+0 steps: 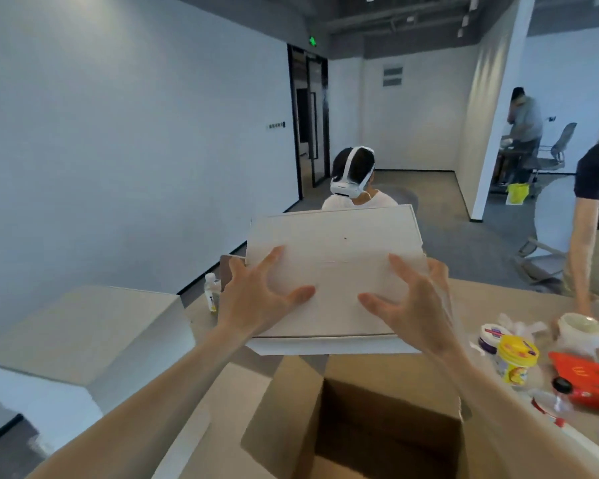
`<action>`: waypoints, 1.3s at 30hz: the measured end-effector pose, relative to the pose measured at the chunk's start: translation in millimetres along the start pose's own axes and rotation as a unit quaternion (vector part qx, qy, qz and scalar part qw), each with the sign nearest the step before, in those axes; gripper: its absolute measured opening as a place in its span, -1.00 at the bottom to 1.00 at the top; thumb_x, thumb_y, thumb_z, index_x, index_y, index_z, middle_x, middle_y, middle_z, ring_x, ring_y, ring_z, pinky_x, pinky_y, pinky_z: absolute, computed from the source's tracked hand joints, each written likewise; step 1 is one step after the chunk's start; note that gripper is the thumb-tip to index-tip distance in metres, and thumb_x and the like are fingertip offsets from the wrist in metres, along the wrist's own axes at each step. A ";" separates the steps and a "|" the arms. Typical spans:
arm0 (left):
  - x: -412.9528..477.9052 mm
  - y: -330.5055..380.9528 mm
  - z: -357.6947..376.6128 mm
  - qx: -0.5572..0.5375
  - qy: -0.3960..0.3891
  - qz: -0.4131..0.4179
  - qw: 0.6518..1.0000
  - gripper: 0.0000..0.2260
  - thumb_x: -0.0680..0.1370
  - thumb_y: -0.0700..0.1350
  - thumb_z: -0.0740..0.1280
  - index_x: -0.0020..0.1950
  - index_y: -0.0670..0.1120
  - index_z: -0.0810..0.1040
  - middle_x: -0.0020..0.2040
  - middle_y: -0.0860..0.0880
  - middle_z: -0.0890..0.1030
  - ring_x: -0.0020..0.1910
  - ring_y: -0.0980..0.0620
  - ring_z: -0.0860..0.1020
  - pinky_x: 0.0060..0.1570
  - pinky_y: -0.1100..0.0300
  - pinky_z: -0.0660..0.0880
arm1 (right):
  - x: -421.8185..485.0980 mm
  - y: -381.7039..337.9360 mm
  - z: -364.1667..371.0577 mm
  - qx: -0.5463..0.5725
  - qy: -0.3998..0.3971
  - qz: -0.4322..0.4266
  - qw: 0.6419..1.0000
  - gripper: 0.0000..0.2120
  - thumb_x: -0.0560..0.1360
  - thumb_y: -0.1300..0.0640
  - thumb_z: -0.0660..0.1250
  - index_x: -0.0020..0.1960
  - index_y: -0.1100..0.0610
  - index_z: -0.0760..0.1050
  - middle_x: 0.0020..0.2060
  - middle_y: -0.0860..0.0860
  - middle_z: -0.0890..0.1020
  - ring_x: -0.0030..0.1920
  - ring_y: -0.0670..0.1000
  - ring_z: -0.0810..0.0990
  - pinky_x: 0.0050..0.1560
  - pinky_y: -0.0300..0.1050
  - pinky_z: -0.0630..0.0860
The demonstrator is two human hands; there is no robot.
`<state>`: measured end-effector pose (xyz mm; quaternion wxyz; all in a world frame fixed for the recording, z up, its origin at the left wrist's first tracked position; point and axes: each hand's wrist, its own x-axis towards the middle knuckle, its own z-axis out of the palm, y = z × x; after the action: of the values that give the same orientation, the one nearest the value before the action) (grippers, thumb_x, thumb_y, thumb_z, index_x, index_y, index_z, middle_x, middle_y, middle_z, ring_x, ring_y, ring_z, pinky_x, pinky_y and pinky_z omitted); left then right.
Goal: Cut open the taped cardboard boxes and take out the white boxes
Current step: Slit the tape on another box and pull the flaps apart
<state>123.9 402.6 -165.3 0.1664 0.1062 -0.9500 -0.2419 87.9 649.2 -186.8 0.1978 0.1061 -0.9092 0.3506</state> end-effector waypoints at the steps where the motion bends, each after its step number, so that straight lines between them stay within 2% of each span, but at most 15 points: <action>1: 1.4 -1.5 -10.7 0.004 0.012 -0.010 1.000 -0.13 0.27 0.55 0.32 0.52 0.38 0.11 0.17 0.00 0.23 0.16 -0.15 0.49 0.18 -0.02 0.49 | 6.2 -8.6 0.2 0.009 -0.003 -0.010 1.000 -0.13 0.28 -0.37 0.45 0.48 -0.01 0.34 0.38 0.11 0.35 0.34 0.15 0.35 0.23 0.13 0.47; 3: 3.8 -4.1 -33.4 0.017 0.036 -0.028 0.999 -0.15 0.29 0.53 0.33 0.51 0.38 0.12 0.14 0.02 0.22 0.15 -0.15 0.51 0.14 0.02 0.45 | 17.8 -26.9 1.0 0.023 -0.005 -0.031 0.999 -0.13 0.29 -0.36 0.45 0.48 -0.01 0.33 0.39 0.11 0.34 0.36 0.17 0.35 0.26 0.15 0.47; 5: 5.4 -8.3 -57.0 0.030 0.056 -0.046 0.997 -0.17 0.29 0.53 0.33 0.50 0.39 0.13 0.12 0.03 0.21 0.18 -0.17 0.51 0.21 -0.03 0.43 | 26.7 -47.5 3.7 0.019 -0.010 -0.043 0.999 -0.13 0.29 -0.39 0.43 0.49 -0.05 0.32 0.40 0.11 0.33 0.36 0.19 0.37 0.22 0.16 0.49; 7: 7.5 -16.8 -79.7 0.047 0.069 -0.059 0.995 -0.17 0.29 0.54 0.32 0.50 0.41 0.13 0.12 0.02 0.21 0.22 -0.18 0.50 0.28 -0.07 0.41 | 33.2 -69.9 8.0 0.013 -0.019 -0.051 0.998 -0.08 0.24 -0.50 0.32 0.49 -0.10 0.29 0.43 0.14 0.29 0.38 0.21 0.37 0.16 0.16 0.51; 9: 8.7 -29.5 -101.5 0.063 0.076 -0.071 0.993 -0.17 0.28 0.56 0.30 0.50 0.42 0.12 0.12 0.00 0.22 0.27 -0.17 0.47 0.30 -0.07 0.40 | 37.0 -94.3 15.3 0.013 -0.027 -0.060 0.998 -0.03 0.19 -0.57 0.21 0.51 -0.16 0.22 0.48 0.15 0.25 0.46 0.22 0.27 0.21 0.20 0.47; 14: 12.1 -75.6 -156.1 0.077 0.075 -0.097 0.989 -0.18 0.29 0.56 0.30 0.50 0.42 0.13 0.14 -0.02 0.24 0.31 -0.20 0.46 0.34 -0.09 0.37 | 31.8 -165.5 34.8 0.001 -0.058 -0.071 0.996 -0.12 0.32 -0.42 0.36 0.53 -0.19 0.15 0.51 0.18 0.19 0.51 0.18 0.18 0.36 0.12 0.30; 17: 16.1 -114.3 -183.9 0.087 0.067 -0.104 0.989 -0.18 0.29 0.56 0.30 0.50 0.42 0.13 0.14 -0.02 0.24 0.32 -0.21 0.46 0.35 -0.09 0.35 | 24.5 -207.1 56.2 0.010 -0.086 -0.066 0.994 -0.15 0.35 -0.38 0.38 0.54 -0.15 0.18 0.50 0.14 0.17 0.41 0.18 0.37 0.28 0.04 0.37; 19: 20.4 -144.8 -200.7 0.095 0.053 -0.106 0.988 -0.16 0.28 0.57 0.29 0.51 0.41 0.12 0.14 -0.02 0.23 0.33 -0.21 0.45 0.35 -0.10 0.35 | 19.9 -233.6 76.8 0.011 -0.094 -0.064 0.993 -0.15 0.35 -0.38 0.39 0.53 -0.13 0.20 0.47 0.14 0.20 0.42 0.20 0.36 0.23 0.04 0.41; 21: 26.3 -177.4 -215.9 0.102 0.034 -0.113 0.988 -0.13 0.27 0.59 0.27 0.52 0.40 0.11 0.17 -0.03 0.25 0.34 -0.21 0.44 0.35 -0.10 0.35 | 15.4 -257.2 102.1 0.019 -0.105 -0.055 0.993 -0.14 0.33 -0.40 0.38 0.53 -0.12 0.21 0.39 0.13 0.36 0.45 0.24 0.27 0.22 0.05 0.41; 23: 33.8 -211.0 -228.5 0.116 0.015 -0.121 0.986 -0.12 0.26 0.60 0.26 0.53 0.39 0.11 0.25 -0.07 0.28 0.36 -0.21 0.43 0.38 -0.10 0.34 | 10.4 -278.4 129.7 0.018 -0.126 -0.043 0.991 -0.11 0.31 -0.44 0.35 0.53 -0.12 0.21 0.30 0.13 0.47 0.38 0.21 0.38 0.18 0.05 0.42; 26: 48.6 -254.4 -242.6 0.129 -0.026 -0.132 0.983 -0.14 0.29 0.59 0.25 0.54 0.37 0.12 0.36 -0.10 0.27 0.38 -0.21 0.41 0.39 -0.09 0.32 | 6.3 -308.2 162.8 0.017 -0.144 -0.030 0.989 -0.11 0.30 -0.46 0.34 0.52 -0.10 0.25 0.32 0.10 0.48 0.28 0.16 0.51 0.14 0.03 0.47; 30: 74.0 -302.4 -255.4 0.096 -0.080 -0.122 0.985 -0.11 0.24 0.63 0.21 0.52 0.38 0.15 0.48 -0.12 0.24 0.45 -0.18 0.34 0.43 -0.10 0.27 | 10.9 -344.3 180.9 -0.026 -0.158 -0.026 0.987 -0.21 0.37 -0.37 0.38 0.49 -0.06 0.31 0.33 0.06 0.49 0.32 0.13 0.46 0.14 0.00 0.44; 34: 88.2 -335.0 -266.2 0.067 -0.129 -0.086 0.986 -0.10 0.20 0.63 0.21 0.51 0.33 0.27 0.56 -0.04 0.25 0.54 -0.08 0.21 0.49 -0.08 0.19 | 10.3 -366.8 198.1 -0.047 -0.177 0.002 0.983 -0.27 0.31 -0.41 0.38 0.35 -0.04 0.47 0.26 0.05 0.54 0.24 0.12 0.53 0.04 -0.02 0.42; 36: 92.1 -345.0 -273.3 0.069 -0.146 -0.071 0.984 -0.18 0.32 0.57 0.26 0.52 0.30 0.27 0.57 0.00 0.25 0.57 -0.05 0.14 0.50 -0.07 0.15 | 7.3 -376.3 206.6 -0.052 -0.181 0.007 0.982 -0.34 0.31 -0.41 0.37 0.26 -0.03 0.53 0.21 0.06 0.56 0.20 0.13 0.55 -0.03 -0.03 0.39; 39: 97.1 -359.7 -285.3 0.062 -0.162 -0.068 0.983 -0.27 0.40 0.48 0.28 0.53 0.30 0.25 0.58 0.02 0.24 0.58 -0.04 0.09 0.51 -0.07 0.12 | 1.6 -392.5 215.4 -0.070 -0.179 -0.007 0.981 -0.36 0.33 -0.41 0.35 0.24 -0.03 0.53 0.21 0.07 0.56 0.21 0.14 0.53 -0.05 -0.03 0.37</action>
<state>182.9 -55.3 -81.5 -0.0131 0.1400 -0.9681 -0.2072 155.1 215.6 -97.9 0.0416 0.1594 -0.9515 0.2599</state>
